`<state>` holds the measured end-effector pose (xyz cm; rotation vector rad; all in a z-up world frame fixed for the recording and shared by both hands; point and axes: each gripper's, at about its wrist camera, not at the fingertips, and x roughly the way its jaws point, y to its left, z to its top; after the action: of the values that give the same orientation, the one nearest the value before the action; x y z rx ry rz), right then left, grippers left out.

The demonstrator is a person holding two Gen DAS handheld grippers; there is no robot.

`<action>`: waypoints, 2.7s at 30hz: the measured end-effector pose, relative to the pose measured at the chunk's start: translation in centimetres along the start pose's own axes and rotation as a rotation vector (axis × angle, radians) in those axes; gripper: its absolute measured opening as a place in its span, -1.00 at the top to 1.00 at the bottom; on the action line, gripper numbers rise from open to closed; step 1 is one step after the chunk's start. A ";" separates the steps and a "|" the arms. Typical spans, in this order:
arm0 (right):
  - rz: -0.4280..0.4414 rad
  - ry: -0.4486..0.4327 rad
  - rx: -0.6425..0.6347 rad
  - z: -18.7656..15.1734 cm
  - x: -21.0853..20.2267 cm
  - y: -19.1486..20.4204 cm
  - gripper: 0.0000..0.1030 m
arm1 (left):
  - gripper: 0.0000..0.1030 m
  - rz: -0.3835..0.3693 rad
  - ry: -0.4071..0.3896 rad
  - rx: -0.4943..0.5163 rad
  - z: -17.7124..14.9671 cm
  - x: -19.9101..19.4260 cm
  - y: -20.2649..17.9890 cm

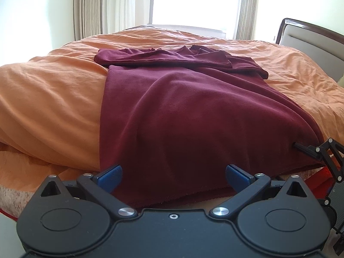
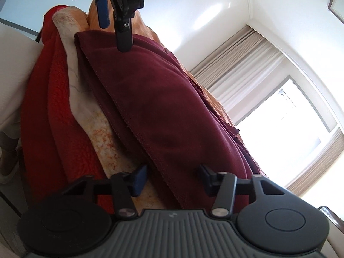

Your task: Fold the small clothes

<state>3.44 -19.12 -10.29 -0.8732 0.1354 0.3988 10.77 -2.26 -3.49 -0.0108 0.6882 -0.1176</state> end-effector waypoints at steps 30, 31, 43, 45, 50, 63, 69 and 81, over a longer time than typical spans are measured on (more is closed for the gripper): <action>0.310 0.065 0.394 3.2 -0.7 -8.5 0.83 | -0.99 -0.011 -0.040 0.029 -0.3 -1.2 -0.3; 0.328 0.073 0.433 3.2 -0.4 -9.2 0.83 | -0.99 -0.027 -0.068 0.051 -0.5 -1.7 -0.5; 0.490 0.144 0.678 4.0 0.9 -14.8 0.83 | -0.99 -0.041 -0.106 0.318 -2.5 -0.8 -6.5; 0.511 0.155 0.709 3.9 1.1 -15.5 0.83 | -0.99 -0.018 -0.133 0.354 -2.9 -0.3 -7.9; 0.548 0.162 0.767 3.6 1.4 -16.9 0.84 | -0.99 0.003 -0.144 0.386 -3.0 2.1 -10.3; 0.569 0.145 0.799 3.4 1.0 -17.8 0.84 | -0.69 0.224 -0.321 0.436 -3.0 1.2 -9.5; 0.573 0.146 0.794 3.3 0.9 -17.6 0.84 | -0.02 0.129 -0.365 0.401 -3.0 -0.5 -7.8; 0.387 0.079 0.603 4.3 -0.6 -14.3 -0.11 | 0.69 -0.044 -0.319 0.299 1.3 -0.6 -6.3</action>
<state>8.32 -24.17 2.89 -0.2613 0.4759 0.6418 10.45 -8.52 -1.77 0.2377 0.3469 -0.2543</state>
